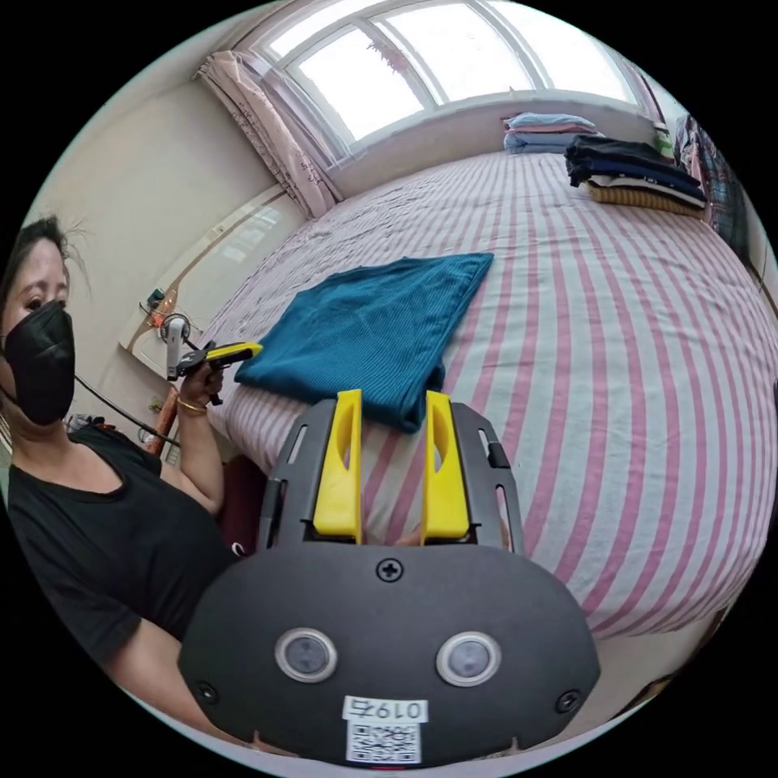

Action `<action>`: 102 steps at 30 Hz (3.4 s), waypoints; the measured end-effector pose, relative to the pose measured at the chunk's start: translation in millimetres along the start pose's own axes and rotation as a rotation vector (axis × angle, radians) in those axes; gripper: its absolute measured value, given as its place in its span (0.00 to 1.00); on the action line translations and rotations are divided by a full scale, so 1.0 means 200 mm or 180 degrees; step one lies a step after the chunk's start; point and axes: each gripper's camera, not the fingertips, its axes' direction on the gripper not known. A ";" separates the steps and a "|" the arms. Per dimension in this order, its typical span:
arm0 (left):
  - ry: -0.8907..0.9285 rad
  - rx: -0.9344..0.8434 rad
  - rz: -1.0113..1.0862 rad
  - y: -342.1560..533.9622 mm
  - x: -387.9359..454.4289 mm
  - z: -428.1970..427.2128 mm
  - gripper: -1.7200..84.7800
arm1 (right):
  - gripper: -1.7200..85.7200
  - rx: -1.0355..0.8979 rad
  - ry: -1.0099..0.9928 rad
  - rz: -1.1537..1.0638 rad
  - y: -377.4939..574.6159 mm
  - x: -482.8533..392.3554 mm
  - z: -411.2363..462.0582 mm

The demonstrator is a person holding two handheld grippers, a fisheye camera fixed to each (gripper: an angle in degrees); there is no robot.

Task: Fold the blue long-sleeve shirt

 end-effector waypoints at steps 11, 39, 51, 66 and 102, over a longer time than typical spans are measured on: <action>0.0231 -0.0339 -0.0001 0.20 -0.08 0.10 0.03 | 0.02 -0.0194 -0.0134 -0.0099 0.05 0.06 -0.03; -0.0091 0.0047 -0.0345 0.59 -0.26 -0.17 0.03 | 0.13 0.0022 0.0550 -0.0862 0.05 -0.44 -0.08; 0.0653 0.0097 -0.0661 0.86 -0.48 -0.14 0.14 | 0.17 0.0077 -0.0211 -0.0267 0.21 -0.08 -0.16; 0.0648 -0.0343 -0.0500 0.83 -0.56 -0.05 0.08 | 0.13 -0.0431 0.0412 -0.1134 0.10 -0.34 -0.06; 0.0631 -0.0794 -0.0163 0.61 -0.57 -0.11 0.03 | 0.19 -0.1082 0.0661 -0.1305 -0.29 -0.27 -0.01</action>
